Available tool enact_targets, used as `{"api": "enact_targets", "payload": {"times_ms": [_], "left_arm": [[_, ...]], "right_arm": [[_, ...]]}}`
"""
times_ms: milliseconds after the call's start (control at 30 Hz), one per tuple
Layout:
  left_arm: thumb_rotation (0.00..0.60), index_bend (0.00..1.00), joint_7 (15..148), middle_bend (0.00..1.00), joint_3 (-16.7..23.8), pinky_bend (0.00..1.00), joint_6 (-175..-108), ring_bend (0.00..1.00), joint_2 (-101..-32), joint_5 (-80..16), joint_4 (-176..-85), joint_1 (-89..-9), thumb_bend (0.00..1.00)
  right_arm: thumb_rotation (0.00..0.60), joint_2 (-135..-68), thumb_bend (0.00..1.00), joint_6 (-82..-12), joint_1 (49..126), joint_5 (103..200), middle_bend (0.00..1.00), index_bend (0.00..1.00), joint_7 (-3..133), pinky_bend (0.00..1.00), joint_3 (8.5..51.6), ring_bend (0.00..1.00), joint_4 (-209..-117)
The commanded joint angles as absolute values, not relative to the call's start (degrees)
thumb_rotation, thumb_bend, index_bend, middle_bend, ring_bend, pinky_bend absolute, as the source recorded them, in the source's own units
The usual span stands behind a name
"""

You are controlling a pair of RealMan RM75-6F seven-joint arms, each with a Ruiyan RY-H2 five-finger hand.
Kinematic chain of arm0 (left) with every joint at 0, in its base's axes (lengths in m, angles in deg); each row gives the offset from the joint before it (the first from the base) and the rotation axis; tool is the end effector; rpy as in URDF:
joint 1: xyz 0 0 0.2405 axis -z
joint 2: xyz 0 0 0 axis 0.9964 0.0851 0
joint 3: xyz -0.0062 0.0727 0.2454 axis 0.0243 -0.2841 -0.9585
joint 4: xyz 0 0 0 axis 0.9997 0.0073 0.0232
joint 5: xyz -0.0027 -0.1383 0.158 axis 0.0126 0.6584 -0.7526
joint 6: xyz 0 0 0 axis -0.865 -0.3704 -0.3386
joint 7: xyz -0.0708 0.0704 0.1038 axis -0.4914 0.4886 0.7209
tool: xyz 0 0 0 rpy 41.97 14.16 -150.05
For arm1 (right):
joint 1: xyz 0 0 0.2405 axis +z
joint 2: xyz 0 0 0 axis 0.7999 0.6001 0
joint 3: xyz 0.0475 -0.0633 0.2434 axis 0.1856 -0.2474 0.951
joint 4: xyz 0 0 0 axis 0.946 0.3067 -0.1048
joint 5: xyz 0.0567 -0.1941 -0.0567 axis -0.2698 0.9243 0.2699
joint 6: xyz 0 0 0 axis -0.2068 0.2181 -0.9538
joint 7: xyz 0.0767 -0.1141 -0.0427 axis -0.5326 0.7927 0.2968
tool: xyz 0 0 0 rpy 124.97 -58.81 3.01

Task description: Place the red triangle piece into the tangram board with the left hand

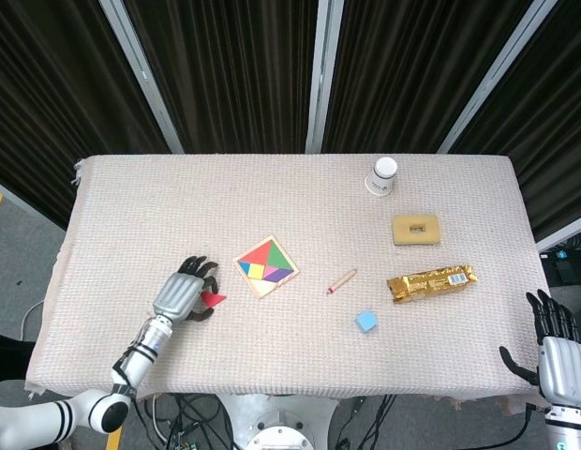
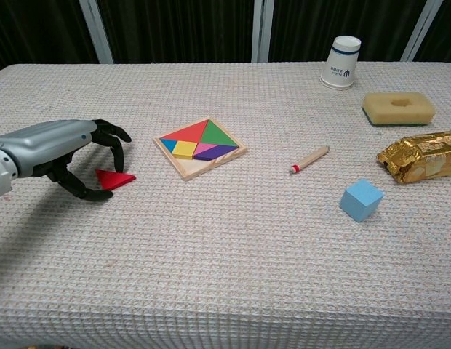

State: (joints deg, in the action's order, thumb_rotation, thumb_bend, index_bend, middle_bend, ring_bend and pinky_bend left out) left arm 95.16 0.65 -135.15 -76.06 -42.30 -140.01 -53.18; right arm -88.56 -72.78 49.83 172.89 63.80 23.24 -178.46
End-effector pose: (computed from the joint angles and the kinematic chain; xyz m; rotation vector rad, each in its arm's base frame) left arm -0.1976 0.2895 -0.0405 -1.8316 -1.0967 -0.9093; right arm -0.3308 -0.1368 0.1405 1.1872 -1.0081 0.9218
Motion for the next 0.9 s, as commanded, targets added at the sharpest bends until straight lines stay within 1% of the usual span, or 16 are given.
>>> {"api": "enact_targets", "payload": {"times_ms": [33, 267, 500, 633, 767, 900], "left_arm": [[0.600, 0.51, 95.0, 0.14, 0.7, 0.05, -135.2, 0.02, -76.0, -42.3, -140.1, -53.2, 0.26], [0.600, 0.52, 95.2, 0.14, 1.5, 0.05, -136.3, 0.02, -75.2, -43.3, -142.0, -52.7, 0.26], [0.600, 0.52, 97.0, 0.14, 3.6, 0.05, -134.9, 0.02, -75.5, -42.3, -143.8, -50.3, 0.26], [0.600, 0.52, 98.0, 0.14, 5.6, 0.05, -133.1, 0.02, -77.7, -40.0, -143.3, -48.1, 0.26], [0.600, 0.52, 101.3, 0.14, 8.0, 0.05, -132.0, 0.02, -80.9, -35.3, -142.5, -45.6, 0.26], [0.600, 0.53, 105.0, 0.14, 9.3, 0.05, -131.3, 0.02, -83.4, -31.0, -141.8, -43.4, 0.26]], "right_arm": [[0.600, -88.6, 0.15, -72.8, 49.8, 172.9, 0.00, 0.00, 63.8, 0.02, 23.3, 0.00, -178.4], [0.600, -88.5, 0.15, -73.0, 49.8, 172.9, 0.00, 0.00, 63.7, 0.02, 23.4, 0.00, -178.5], [0.600, -88.6, 0.15, -73.0, 49.7, 172.7, 0.00, 0.00, 63.2, 0.02, 23.4, 0.00, -178.2], [0.600, -88.6, 0.15, -73.1, 49.6, 172.6, 0.00, 0.00, 62.7, 0.02, 23.6, 0.00, -177.8], [0.600, -88.7, 0.15, -73.3, 49.4, 172.0, 0.00, 0.00, 62.0, 0.02, 23.8, 0.00, -177.3], [0.600, -88.6, 0.15, -73.6, 49.2, 171.8, 0.00, 0.00, 61.1, 0.02, 24.0, 0.00, -176.8]]}}
